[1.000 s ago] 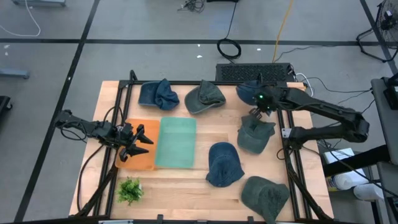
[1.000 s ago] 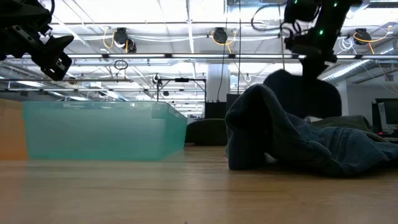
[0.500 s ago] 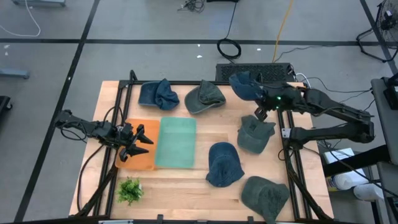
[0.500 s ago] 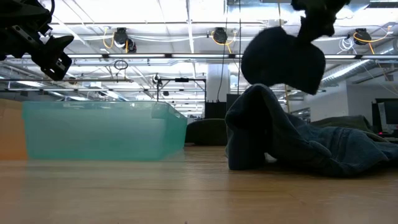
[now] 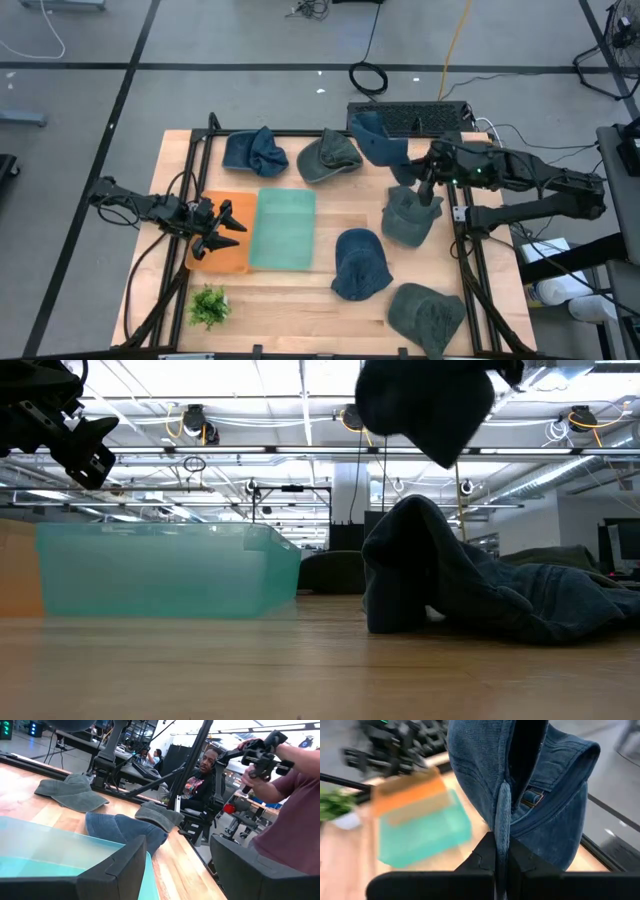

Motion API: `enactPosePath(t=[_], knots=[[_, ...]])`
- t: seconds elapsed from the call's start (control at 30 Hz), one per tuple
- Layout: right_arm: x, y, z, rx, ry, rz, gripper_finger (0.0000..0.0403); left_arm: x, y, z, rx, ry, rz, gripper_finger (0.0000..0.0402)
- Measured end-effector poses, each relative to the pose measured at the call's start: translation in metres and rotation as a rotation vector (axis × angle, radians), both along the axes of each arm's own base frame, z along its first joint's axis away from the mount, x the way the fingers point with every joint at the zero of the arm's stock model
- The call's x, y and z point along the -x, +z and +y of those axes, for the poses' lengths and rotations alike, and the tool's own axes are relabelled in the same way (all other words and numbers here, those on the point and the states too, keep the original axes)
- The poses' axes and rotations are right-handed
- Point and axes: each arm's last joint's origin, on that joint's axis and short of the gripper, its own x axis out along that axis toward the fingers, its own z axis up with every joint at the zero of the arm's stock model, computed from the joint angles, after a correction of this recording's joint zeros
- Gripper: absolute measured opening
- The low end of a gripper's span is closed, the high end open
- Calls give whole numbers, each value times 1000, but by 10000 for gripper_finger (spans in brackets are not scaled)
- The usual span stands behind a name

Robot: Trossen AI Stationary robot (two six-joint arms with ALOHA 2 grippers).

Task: Pick & Place hat
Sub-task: Put the top right blue cap into the orange bin

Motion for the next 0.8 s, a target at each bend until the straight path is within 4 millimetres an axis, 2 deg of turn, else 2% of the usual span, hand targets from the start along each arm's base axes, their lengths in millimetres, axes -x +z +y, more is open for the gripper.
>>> enactPosePath(t=[0.23,0.47,0.8], knots=[[-16,15,25,86,183,-158,0,0,0,0,0,0,-1,230],[-21,30,45,157,309,-314,0,0,0,0,0,0,-1,230],[-28,39,67,197,413,-434,0,0,0,0,0,0,0,230]])
